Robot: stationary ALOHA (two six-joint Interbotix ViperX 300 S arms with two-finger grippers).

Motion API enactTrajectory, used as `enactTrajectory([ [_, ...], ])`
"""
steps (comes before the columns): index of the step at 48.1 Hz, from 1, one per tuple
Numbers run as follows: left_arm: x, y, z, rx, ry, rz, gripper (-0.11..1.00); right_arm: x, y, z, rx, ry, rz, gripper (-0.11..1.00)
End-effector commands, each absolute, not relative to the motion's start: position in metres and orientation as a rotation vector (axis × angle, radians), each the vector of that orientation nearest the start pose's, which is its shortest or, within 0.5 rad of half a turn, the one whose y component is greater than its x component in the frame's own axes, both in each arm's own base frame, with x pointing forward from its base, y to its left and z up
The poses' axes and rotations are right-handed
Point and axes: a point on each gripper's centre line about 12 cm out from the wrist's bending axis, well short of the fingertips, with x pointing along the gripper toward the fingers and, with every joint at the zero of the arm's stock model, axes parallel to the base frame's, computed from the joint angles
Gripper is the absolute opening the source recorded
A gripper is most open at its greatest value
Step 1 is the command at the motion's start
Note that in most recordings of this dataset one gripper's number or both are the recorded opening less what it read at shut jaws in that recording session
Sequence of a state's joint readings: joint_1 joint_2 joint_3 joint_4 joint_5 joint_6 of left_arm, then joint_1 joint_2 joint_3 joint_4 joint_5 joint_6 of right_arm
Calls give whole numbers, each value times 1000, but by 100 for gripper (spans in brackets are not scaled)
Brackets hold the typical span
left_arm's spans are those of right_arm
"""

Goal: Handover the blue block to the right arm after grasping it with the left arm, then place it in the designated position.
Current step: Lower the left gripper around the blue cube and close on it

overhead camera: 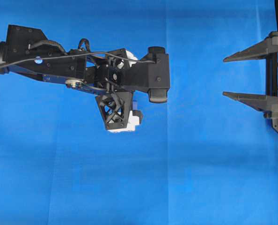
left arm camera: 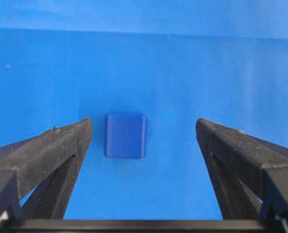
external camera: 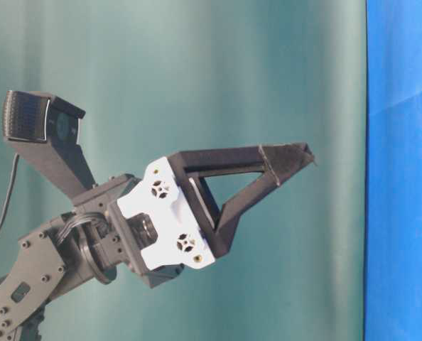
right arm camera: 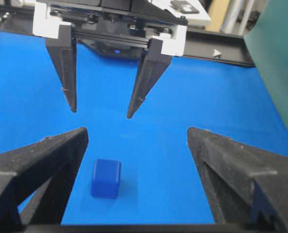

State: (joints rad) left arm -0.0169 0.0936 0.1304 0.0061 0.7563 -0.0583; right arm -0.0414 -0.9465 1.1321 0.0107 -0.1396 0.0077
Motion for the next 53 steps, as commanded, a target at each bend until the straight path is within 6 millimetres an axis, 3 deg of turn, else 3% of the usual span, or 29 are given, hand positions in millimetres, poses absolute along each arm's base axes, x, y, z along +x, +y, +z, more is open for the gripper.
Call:
enactTrajectory([
  [1, 447, -8, 272, -40, 936, 11, 92, 207, -9, 299, 23, 23, -44, 96],
  [14, 447, -8, 269, -40, 940, 13, 92, 207, -9, 299, 23, 23, -45, 96],
  [30, 444, -8, 236, -42, 907, 13, 92, 206, -9, 300, 20, 20, -43, 96],
  [53, 433, -3, 160, -36, 896, 16, 92, 207, -9, 299, 16, 23, -43, 96],
])
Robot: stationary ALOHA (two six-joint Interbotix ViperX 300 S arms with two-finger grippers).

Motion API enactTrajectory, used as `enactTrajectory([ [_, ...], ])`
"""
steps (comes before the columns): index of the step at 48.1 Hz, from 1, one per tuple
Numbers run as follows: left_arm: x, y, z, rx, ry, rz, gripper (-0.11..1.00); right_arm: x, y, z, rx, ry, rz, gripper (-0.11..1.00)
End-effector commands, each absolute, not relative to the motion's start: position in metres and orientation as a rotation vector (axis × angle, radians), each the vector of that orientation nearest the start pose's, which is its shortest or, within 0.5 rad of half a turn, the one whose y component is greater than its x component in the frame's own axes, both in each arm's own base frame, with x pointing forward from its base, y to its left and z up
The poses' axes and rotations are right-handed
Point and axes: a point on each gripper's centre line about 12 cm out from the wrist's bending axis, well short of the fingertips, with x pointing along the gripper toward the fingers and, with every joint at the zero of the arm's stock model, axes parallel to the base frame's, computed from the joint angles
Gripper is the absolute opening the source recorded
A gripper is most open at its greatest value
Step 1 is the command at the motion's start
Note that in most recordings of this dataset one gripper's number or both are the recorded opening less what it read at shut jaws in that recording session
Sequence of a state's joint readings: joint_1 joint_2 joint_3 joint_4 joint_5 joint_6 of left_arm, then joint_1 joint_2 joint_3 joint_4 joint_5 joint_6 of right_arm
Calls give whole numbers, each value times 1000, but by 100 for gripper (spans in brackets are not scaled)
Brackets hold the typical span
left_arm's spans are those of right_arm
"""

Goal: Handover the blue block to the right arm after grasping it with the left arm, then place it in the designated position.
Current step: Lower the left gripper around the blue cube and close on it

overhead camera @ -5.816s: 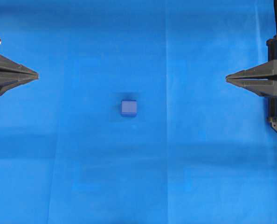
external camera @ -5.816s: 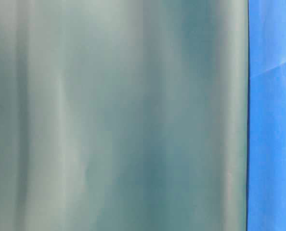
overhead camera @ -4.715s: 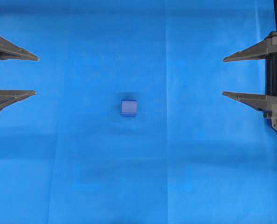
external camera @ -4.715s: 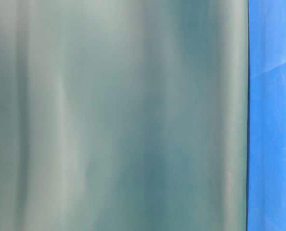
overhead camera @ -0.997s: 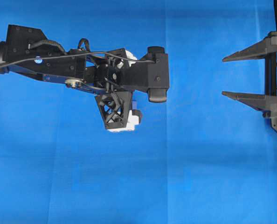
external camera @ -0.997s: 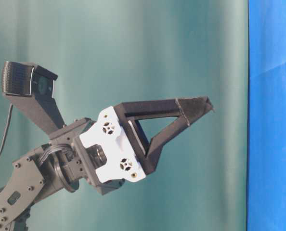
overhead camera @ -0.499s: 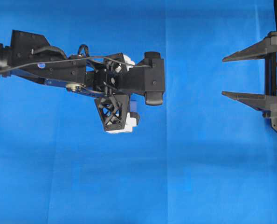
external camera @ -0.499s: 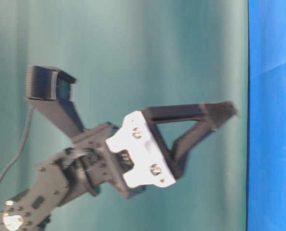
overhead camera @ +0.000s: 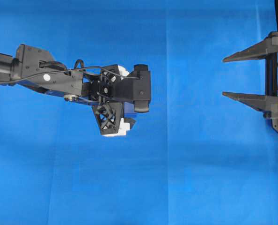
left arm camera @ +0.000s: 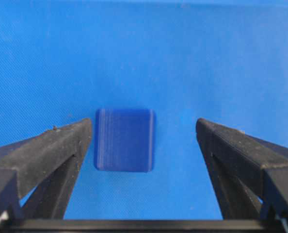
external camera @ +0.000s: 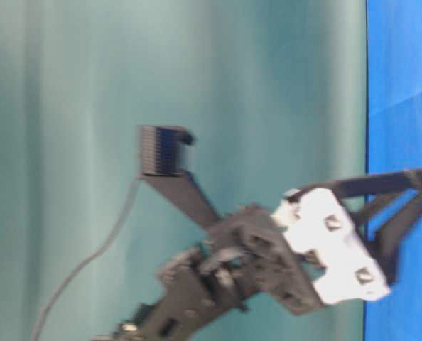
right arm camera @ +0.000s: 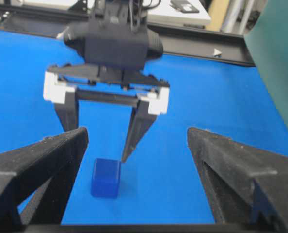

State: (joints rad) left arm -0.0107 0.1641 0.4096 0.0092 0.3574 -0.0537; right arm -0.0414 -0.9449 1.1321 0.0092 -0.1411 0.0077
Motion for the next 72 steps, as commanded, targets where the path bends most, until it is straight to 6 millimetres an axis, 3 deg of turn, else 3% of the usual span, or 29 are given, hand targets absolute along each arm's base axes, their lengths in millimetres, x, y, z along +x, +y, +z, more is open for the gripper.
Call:
enactTrajectory([
  [1, 433, -3, 156, -35, 899, 16, 92, 207, -9, 298, 14, 24, -43, 96],
  [20, 430, -2, 112, -45, 925, 22, 92, 209, -9, 295, 13, 37, -44, 96],
  [40, 432, -2, 110, -44, 909, 21, 90, 210, -9, 295, 13, 40, -44, 96],
  [46, 434, -2, 111, -43, 909, 20, 78, 210, -9, 294, 15, 43, -44, 96],
  [52, 431, -1, 109, -30, 933, 16, 45, 210, -9, 294, 15, 43, -44, 96],
  [72, 430, -1, 111, -34, 948, 19, 46, 210, -9, 294, 15, 41, -43, 96],
])
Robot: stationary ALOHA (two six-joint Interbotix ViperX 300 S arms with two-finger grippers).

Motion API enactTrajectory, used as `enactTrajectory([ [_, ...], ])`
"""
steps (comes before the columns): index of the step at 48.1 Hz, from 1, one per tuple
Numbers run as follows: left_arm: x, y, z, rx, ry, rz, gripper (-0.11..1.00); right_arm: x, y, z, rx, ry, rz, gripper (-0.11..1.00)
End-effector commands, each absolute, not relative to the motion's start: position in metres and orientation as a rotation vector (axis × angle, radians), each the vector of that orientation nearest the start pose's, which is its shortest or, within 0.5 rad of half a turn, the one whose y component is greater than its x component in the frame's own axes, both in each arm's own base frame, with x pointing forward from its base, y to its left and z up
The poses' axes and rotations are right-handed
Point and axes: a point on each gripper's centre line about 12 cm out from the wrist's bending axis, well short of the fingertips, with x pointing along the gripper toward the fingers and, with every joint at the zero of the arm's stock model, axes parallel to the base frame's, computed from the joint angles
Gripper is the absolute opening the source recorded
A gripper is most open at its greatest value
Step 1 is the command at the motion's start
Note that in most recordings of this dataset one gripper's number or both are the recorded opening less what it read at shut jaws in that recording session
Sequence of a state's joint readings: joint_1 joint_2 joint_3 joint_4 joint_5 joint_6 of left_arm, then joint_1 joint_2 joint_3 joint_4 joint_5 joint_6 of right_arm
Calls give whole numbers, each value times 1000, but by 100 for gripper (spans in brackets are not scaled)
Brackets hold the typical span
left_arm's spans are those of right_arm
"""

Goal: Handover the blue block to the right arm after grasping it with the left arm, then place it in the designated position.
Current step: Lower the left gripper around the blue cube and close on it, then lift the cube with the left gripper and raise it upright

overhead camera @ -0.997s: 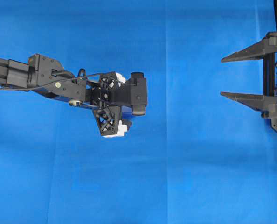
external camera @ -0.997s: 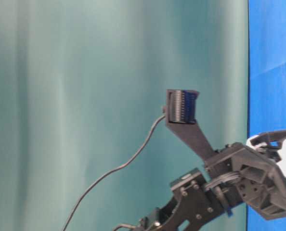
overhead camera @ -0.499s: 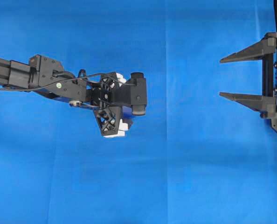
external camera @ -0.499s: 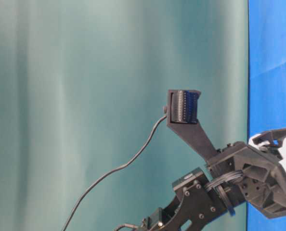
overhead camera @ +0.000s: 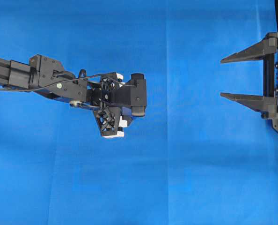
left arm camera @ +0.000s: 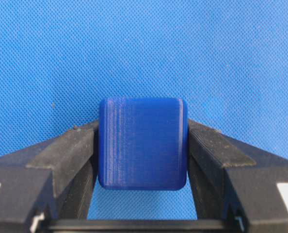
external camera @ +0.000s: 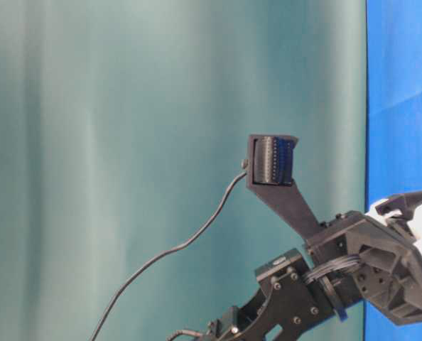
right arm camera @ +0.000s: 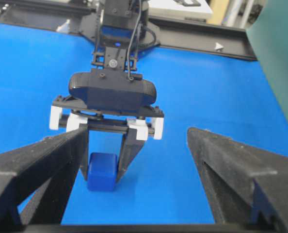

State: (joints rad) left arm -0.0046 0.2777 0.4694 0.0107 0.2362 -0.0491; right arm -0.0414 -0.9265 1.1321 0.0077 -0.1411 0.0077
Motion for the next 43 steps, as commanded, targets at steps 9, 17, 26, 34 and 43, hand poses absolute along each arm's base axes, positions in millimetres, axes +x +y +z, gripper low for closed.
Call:
enactTrajectory([
  [9, 430, -2, 125, -34, 934, 17, 46, 210, -9, 295, 13, 40, -43, 96],
  [17, 428, -1, 157, -28, 926, 16, 46, 210, -9, 296, 13, 37, -44, 96],
  [26, 425, -1, 204, -17, 894, 15, 46, 210, -9, 297, 14, 37, -43, 96],
  [34, 420, -1, 238, -16, 879, 16, 46, 210, -9, 296, 18, 38, -43, 96],
  [43, 415, 0, 265, -15, 900, 20, 46, 210, -9, 296, 21, 39, -44, 96],
])
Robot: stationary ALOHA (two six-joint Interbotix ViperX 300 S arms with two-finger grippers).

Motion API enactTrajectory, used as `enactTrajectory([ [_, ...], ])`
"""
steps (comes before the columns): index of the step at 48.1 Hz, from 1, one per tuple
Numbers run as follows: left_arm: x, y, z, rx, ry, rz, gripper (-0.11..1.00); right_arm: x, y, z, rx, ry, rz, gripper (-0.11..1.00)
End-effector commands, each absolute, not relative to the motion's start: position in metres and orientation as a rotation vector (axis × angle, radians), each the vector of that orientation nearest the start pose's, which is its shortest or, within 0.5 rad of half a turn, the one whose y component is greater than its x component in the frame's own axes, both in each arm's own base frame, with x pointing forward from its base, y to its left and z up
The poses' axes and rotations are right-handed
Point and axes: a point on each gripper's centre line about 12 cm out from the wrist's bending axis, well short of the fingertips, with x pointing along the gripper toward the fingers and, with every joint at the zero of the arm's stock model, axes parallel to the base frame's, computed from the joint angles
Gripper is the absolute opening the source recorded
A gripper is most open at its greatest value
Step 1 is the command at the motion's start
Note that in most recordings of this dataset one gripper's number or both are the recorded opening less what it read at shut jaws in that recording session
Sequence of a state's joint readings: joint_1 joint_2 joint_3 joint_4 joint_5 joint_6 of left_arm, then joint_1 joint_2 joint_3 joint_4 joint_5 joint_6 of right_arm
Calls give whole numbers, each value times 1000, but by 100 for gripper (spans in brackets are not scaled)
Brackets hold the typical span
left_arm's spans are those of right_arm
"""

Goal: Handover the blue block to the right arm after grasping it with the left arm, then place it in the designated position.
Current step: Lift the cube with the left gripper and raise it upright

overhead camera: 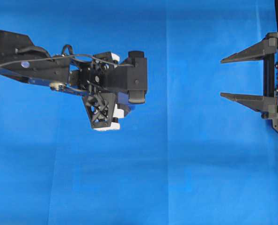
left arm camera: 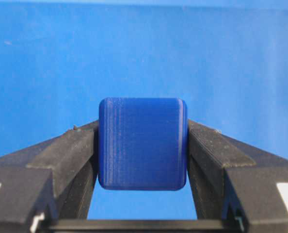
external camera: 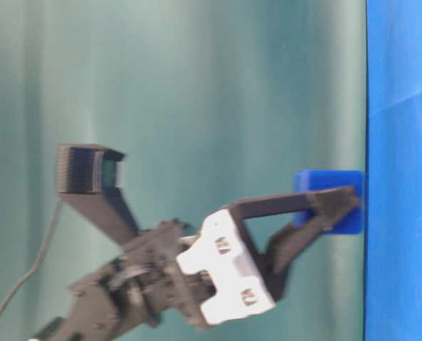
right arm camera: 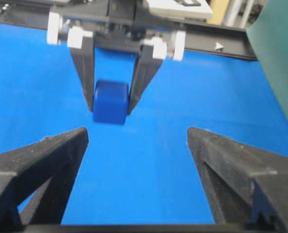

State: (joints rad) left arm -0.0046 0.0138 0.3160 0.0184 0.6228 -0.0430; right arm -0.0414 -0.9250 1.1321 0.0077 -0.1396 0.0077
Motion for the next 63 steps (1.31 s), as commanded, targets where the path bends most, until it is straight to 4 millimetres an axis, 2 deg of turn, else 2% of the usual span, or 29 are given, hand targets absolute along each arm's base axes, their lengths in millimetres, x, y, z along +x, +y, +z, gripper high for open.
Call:
enactTrajectory([
  [1, 415, 0, 267, -15, 899, 19, 46, 210, -9, 296, 19, 39, -43, 96],
  [13, 410, 1, 302, -6, 846, 23, 46, 210, -9, 297, 21, 36, -44, 96],
  [16, 408, 0, 306, -5, 839, 22, 46, 210, -9, 297, 21, 38, -44, 96],
  [63, 406, 1, 303, -10, 845, 25, 46, 210, -9, 297, 21, 36, -45, 96],
])
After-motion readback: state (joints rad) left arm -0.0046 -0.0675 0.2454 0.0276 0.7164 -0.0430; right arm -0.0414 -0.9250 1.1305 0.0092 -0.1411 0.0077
